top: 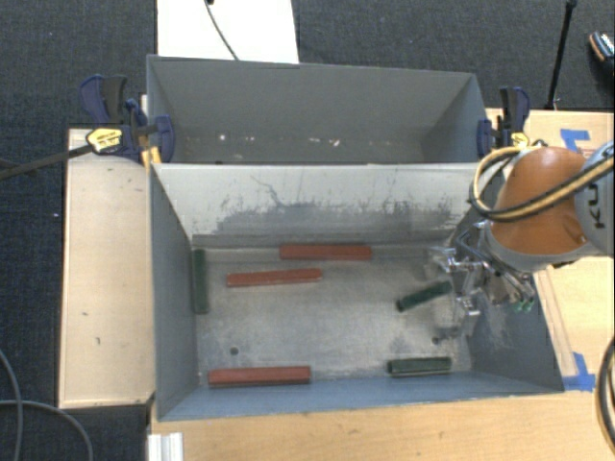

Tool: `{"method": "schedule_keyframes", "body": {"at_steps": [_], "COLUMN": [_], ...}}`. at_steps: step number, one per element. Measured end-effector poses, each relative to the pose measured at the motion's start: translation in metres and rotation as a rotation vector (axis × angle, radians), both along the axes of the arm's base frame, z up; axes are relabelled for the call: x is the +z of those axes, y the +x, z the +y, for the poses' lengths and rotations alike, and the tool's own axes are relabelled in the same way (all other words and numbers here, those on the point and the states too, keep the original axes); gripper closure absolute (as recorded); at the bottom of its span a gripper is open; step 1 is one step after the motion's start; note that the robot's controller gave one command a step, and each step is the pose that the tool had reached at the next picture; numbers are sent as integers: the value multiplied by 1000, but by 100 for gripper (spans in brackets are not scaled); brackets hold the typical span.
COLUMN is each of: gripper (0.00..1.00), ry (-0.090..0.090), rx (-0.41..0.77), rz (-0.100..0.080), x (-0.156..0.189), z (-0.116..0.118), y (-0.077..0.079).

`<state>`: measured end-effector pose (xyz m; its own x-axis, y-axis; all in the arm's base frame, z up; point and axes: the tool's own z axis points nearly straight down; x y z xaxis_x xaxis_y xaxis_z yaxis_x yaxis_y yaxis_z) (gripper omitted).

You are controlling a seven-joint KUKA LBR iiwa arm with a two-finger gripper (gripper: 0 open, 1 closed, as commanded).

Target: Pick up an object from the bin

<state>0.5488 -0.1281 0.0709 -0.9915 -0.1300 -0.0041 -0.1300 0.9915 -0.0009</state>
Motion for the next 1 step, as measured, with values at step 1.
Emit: {"method": "schedule_keyframes", "body": {"at_steps": [1], "gripper": [100], "ry": [0], "rx": [3], "rz": [0], "x": [0], "z": [0], "y": [0]}}
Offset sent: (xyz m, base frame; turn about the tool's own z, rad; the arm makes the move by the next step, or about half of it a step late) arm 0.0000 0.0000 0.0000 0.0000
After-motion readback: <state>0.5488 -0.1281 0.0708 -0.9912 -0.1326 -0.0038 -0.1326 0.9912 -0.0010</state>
